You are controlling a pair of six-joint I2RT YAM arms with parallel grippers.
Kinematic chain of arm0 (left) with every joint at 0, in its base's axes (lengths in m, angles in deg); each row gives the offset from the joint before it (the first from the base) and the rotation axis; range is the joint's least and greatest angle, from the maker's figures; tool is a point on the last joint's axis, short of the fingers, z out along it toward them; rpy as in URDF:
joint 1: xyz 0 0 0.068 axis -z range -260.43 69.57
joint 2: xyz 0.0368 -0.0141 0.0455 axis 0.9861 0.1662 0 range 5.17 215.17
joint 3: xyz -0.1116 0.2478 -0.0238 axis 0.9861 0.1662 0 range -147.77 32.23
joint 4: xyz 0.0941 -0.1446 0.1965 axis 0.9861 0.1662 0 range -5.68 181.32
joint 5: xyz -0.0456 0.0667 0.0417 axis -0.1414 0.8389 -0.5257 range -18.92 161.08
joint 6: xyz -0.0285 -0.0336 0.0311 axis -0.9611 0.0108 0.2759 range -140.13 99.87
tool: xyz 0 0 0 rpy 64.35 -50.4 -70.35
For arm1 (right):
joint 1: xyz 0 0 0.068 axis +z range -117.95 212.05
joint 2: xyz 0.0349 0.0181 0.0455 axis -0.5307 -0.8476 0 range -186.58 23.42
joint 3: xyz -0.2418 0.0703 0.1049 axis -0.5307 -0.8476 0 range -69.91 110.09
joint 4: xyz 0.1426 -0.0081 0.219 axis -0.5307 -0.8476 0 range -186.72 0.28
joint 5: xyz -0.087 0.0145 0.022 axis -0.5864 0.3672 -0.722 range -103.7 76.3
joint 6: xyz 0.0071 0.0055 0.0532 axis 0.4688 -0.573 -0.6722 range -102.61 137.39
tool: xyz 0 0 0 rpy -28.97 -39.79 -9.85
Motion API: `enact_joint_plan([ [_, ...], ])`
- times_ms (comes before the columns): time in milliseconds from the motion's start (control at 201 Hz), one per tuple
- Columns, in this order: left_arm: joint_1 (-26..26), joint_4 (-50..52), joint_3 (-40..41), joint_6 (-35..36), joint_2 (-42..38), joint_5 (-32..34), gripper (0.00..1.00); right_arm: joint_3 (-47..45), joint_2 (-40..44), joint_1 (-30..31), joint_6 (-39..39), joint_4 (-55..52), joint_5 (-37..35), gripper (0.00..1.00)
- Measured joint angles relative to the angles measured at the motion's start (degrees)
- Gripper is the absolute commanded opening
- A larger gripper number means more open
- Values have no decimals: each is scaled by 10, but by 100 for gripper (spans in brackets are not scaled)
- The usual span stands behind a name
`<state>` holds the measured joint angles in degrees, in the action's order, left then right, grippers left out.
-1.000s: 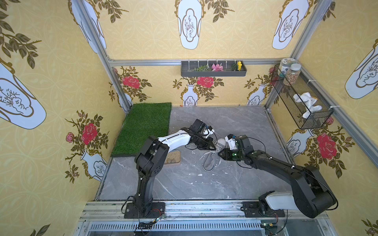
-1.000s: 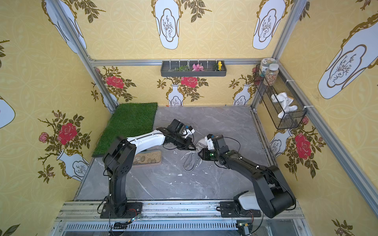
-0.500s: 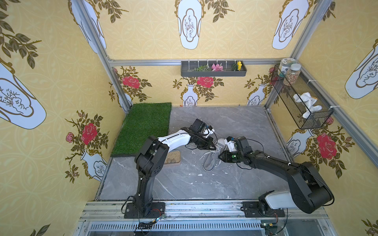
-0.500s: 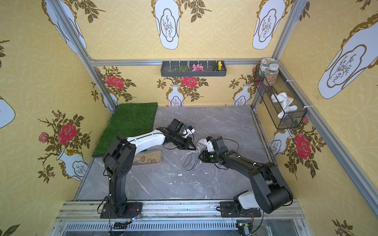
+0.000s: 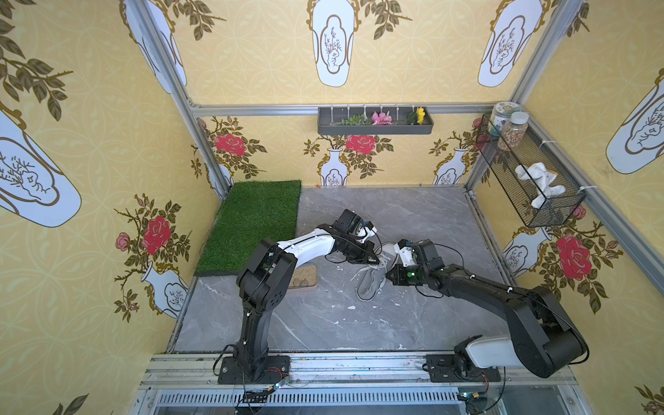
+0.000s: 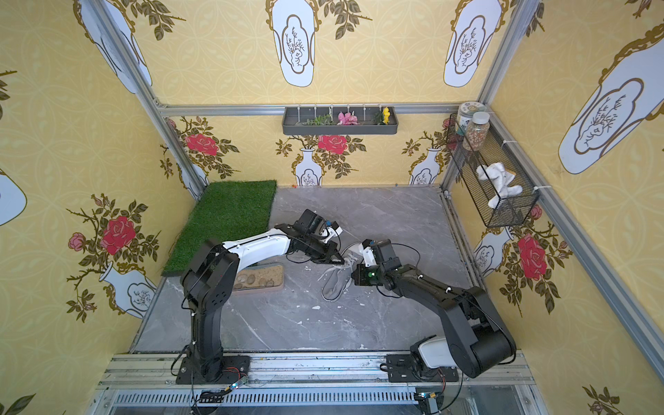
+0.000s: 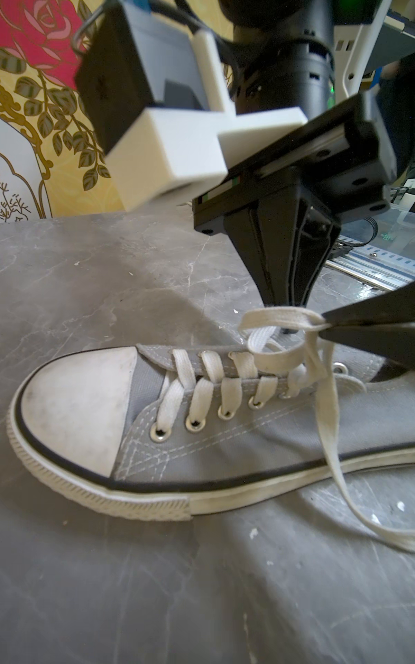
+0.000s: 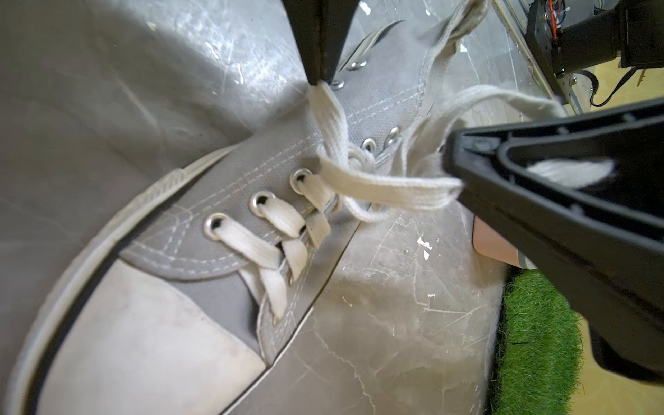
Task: Tie the shoes
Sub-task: Cross the shoelace with the shoelace.
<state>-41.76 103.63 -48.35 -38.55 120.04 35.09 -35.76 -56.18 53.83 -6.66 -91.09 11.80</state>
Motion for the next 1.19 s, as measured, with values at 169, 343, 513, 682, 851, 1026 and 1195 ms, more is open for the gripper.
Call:
enact_joint_plan([
  [169,0,0,3,5,0,0,0,5,-3,0,-12,9,15,2],
  [343,0,0,4,10,0,0,0,15,-11,1,-17,25,28,2],
  [513,0,0,5,13,0,0,0,30,-28,1,-26,29,30,3],
  [682,0,0,7,15,1,1,0,35,-41,0,-25,27,30,9],
  [851,0,0,7,19,2,6,0,27,-34,-4,-14,24,30,5],
  [1026,0,0,2,19,6,10,0,21,-20,-4,-10,12,31,1],
  [1195,0,0,1,19,6,13,0,13,1,-4,-10,9,41,0],
])
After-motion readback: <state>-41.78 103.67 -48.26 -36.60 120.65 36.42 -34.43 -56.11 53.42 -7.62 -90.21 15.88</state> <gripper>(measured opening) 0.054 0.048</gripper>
